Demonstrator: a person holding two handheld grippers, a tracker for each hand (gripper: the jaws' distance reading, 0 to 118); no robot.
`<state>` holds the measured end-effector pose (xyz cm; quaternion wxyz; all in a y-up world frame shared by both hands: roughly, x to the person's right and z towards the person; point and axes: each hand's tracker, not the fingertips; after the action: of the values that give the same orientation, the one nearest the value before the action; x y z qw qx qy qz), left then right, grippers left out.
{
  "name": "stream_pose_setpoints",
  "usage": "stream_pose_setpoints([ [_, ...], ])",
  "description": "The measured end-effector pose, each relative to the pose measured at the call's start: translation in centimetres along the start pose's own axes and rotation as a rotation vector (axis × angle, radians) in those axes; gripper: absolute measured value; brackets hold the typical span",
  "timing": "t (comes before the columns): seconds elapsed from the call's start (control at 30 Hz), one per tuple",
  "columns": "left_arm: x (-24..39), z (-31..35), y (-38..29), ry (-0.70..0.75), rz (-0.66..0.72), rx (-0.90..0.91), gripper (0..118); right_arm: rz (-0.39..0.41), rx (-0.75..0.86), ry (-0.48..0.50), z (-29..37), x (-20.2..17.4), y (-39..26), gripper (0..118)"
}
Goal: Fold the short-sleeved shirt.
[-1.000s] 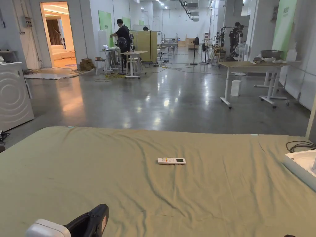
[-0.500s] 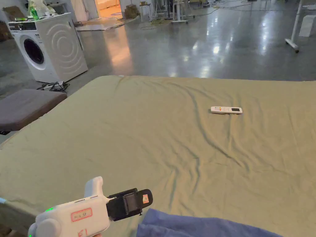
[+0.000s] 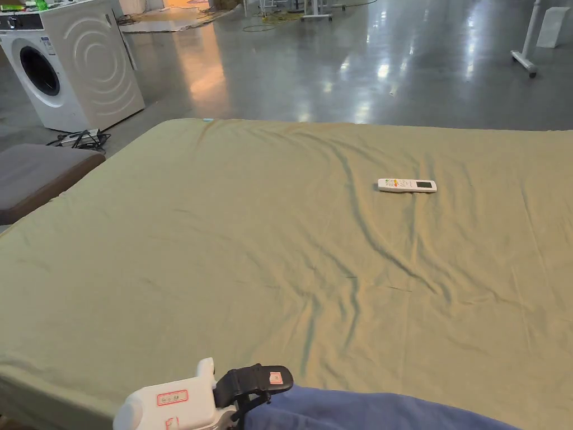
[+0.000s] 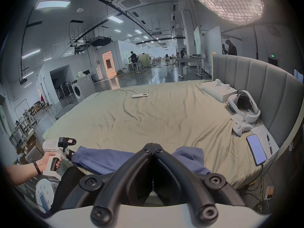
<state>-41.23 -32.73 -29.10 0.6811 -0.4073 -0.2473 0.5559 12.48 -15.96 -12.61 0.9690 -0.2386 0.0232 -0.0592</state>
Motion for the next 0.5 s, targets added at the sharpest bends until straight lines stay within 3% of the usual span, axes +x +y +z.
stream_pose_setpoints([
  [0.13,-0.4,-1.8,0.2,0.018,-0.043,-0.036,103,0.021,-0.011,0.005,0.3,-0.5,-0.1,0],
  [0.17,-0.1,-2.2,0.1,0.017,-0.05,-0.057,71,0.026,-0.012,0.006,0.3,-0.5,-0.1,0],
  [0.2,0.3,-2.6,-0.1,0.032,-0.066,-0.087,15,0.028,-0.018,0.008,0.2,-0.5,-0.1,0],
  [0.3,1.9,-2.0,0.5,0.255,-0.1,-0.05,10,0.03,-0.029,0.004,0.2,-0.7,-0.2,0],
  [0.37,1.8,-1.8,-0.3,0.154,-0.062,-0.044,10,0.028,-0.038,0.005,0.3,-0.9,-0.3,0],
  [0.4,0.1,-1.1,2.3,0.204,-0.083,-0.002,10,0.029,-0.041,0.004,0.3,-0.9,-0.3,0],
  [0.5,-0.4,0.5,3.2,0.179,-0.085,0.034,10,0.037,-0.048,0.003,0.5,-0.9,-0.4,0],
])
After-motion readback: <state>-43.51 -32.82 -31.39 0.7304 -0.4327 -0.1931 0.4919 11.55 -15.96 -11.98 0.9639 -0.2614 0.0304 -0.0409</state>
